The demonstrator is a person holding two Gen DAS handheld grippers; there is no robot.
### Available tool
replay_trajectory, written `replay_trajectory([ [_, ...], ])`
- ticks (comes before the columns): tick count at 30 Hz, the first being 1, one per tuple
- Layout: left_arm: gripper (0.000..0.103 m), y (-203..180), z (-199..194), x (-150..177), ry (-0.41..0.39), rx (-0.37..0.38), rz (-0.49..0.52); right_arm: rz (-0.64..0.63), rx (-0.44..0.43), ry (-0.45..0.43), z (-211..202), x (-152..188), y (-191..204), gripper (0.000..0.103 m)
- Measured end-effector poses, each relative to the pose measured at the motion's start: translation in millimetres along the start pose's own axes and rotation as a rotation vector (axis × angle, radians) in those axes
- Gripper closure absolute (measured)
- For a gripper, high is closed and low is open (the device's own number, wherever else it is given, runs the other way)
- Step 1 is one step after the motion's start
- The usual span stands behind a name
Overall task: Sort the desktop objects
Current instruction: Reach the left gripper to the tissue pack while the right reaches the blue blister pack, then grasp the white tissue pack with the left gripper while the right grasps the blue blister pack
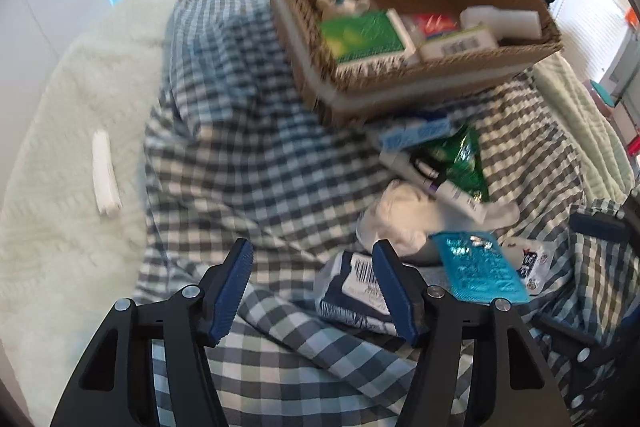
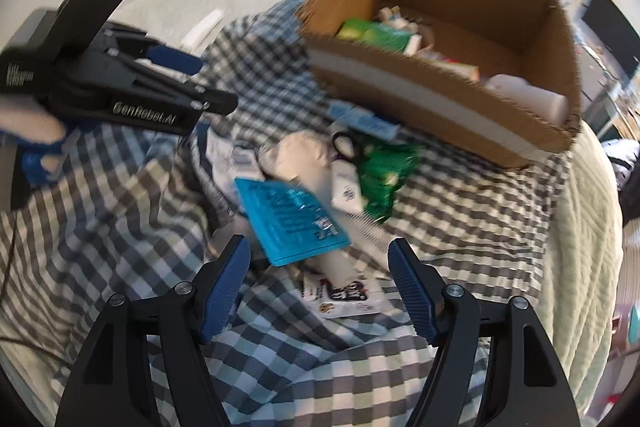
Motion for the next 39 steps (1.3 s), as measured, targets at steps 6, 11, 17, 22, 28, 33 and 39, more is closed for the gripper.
replay_trajectory([
  [6, 0.037, -0.2, 21.1, 11.9, 0.113, 0.016, -0.011, -0.094, -0.011, 0.079, 25.0, -0.3, 13.8, 0.032],
  [11, 0.037, -3.4, 37.5, 20.5, 0.195, 0.030, -0.005, -0.121, -0.034, 0.095, 38.2, -5.3, 15.8, 0.063],
  [17, 0.044, -12.5, 50.7, 28.9, 0.262, 0.076, 0.011, -0.033, -0.050, 0.056, 37.9, -5.2, 3.0, 0.084],
  [22, 0.076, -18.2, 50.0, 33.9, 0.262, 0.115, 0.033, 0.129, -0.077, 0.001, 28.4, 0.9, -23.0, 0.090],
  [28, 0.090, -14.8, 32.0, 34.2, 0.190, 0.164, 0.019, 0.217, -0.055, -0.057, 15.0, 1.3, -33.5, 0.095],
  [33, 0.092, -18.7, 12.7, 29.7, 0.131, 0.187, 0.032, 0.241, -0.036, -0.101, 2.9, 3.2, -36.0, 0.096],
  [39, 0.093, -25.5, -8.0, 11.7, 0.052, 0.195, 0.041, 0.287, 0.006, -0.171, -18.1, 4.7, -38.7, 0.096],
])
Point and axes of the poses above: each gripper's, at about its wrist camera, not at the fingertips, and z roughly the way its jaws point, y to its left, x to its underside, the point moved 6 cm from there along z, roughly the way its jaws point, and after that the axes turned 10 degrees about -z, right-handed, at the moved point
